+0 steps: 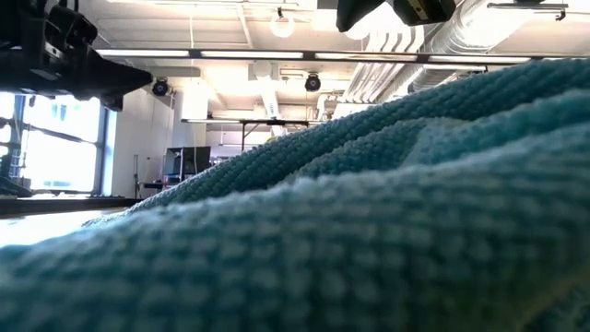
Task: Sort microfiber towel by color & place in baskets
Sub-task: Put the blue towel into the right transparent bin
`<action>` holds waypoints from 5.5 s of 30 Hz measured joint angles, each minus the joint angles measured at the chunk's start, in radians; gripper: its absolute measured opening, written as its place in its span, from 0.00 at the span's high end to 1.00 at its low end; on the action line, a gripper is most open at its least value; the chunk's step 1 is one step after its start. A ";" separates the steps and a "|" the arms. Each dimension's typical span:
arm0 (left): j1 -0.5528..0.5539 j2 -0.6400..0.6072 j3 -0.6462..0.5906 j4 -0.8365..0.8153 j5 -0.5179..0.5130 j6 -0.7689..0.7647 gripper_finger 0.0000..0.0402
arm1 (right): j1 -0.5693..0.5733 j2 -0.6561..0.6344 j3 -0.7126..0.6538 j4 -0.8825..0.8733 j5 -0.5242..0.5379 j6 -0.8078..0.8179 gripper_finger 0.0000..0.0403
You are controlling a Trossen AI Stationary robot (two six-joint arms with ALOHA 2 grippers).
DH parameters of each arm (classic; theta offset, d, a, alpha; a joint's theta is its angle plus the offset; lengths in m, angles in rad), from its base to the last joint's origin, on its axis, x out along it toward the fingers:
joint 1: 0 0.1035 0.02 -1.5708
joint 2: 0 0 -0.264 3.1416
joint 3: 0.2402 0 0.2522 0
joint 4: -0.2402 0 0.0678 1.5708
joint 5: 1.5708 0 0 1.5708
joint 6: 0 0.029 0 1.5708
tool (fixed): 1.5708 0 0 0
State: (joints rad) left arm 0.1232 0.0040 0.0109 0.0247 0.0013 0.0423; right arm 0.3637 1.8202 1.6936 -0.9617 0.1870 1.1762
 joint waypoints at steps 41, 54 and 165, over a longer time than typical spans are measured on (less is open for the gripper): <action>0.000 0.002 0.001 -0.013 -0.010 -0.031 1.00 | 0.049 0.276 -0.001 0.064 -0.252 0.666 0.23; 0.000 0.002 0.001 -0.013 -0.010 -0.031 1.00 | 0.081 0.453 0.005 0.387 -0.416 0.901 0.21; 0.000 0.002 0.001 -0.012 -0.013 -0.031 1.00 | -1.243 -0.538 -0.930 0.024 0.082 -1.574 0.96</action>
State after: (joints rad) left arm 0.1234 0.0063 0.0120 0.0124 -0.0120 0.0109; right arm -0.8791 1.2826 0.7633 -0.9381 0.2687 -0.3977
